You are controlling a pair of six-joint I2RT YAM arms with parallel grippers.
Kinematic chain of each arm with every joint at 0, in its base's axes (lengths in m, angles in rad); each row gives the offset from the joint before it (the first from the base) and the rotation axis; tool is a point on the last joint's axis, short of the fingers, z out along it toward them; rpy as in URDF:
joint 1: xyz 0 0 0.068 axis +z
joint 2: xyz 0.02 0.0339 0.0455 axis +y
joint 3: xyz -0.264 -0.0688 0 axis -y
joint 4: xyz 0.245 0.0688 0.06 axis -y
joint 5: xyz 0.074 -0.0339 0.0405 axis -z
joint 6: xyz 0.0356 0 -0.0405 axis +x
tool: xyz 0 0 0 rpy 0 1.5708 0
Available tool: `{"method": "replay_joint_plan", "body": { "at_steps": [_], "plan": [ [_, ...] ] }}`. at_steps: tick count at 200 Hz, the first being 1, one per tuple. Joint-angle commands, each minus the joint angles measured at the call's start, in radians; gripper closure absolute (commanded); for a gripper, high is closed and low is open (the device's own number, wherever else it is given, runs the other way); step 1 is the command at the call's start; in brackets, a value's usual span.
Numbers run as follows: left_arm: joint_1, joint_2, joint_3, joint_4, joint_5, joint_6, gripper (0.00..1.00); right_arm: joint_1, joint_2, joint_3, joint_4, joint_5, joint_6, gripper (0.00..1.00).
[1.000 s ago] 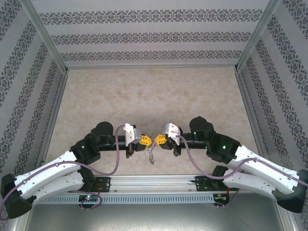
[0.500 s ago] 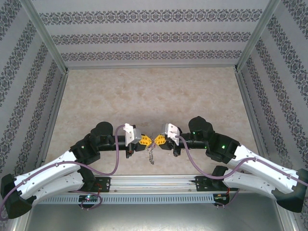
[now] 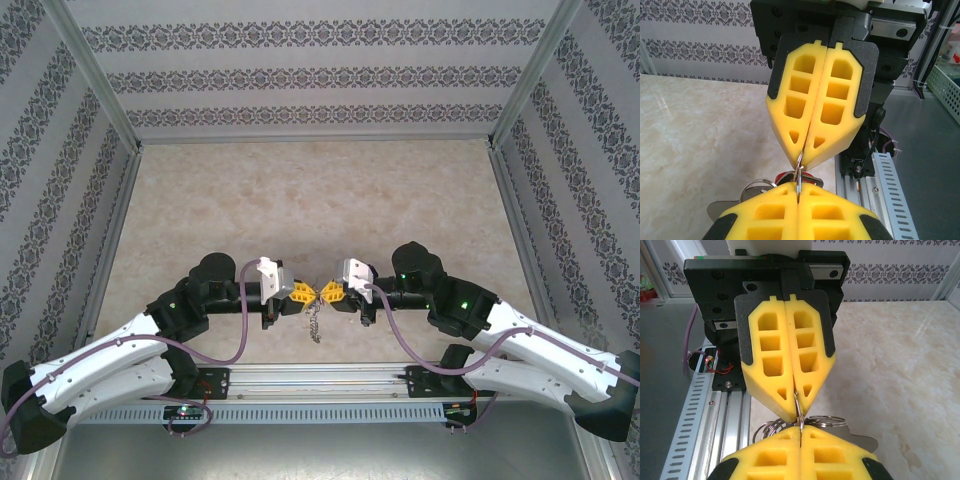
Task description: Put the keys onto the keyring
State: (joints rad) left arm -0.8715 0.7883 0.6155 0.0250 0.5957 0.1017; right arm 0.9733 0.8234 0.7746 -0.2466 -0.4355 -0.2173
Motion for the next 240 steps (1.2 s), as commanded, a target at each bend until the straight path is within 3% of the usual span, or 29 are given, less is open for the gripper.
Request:
{"method": "replay_joint_plan", "body": {
  "at_steps": [1,240],
  "plan": [
    [-0.013,0.003,0.028,0.019,0.008,0.009,1.00,0.018,-0.022,0.022,0.000,-0.040,-0.025,1.00],
    [-0.013,0.001,0.025,0.028,0.015,0.001,1.00,0.032,-0.054,0.015,-0.018,-0.019,-0.030,1.00]
  ]
}}
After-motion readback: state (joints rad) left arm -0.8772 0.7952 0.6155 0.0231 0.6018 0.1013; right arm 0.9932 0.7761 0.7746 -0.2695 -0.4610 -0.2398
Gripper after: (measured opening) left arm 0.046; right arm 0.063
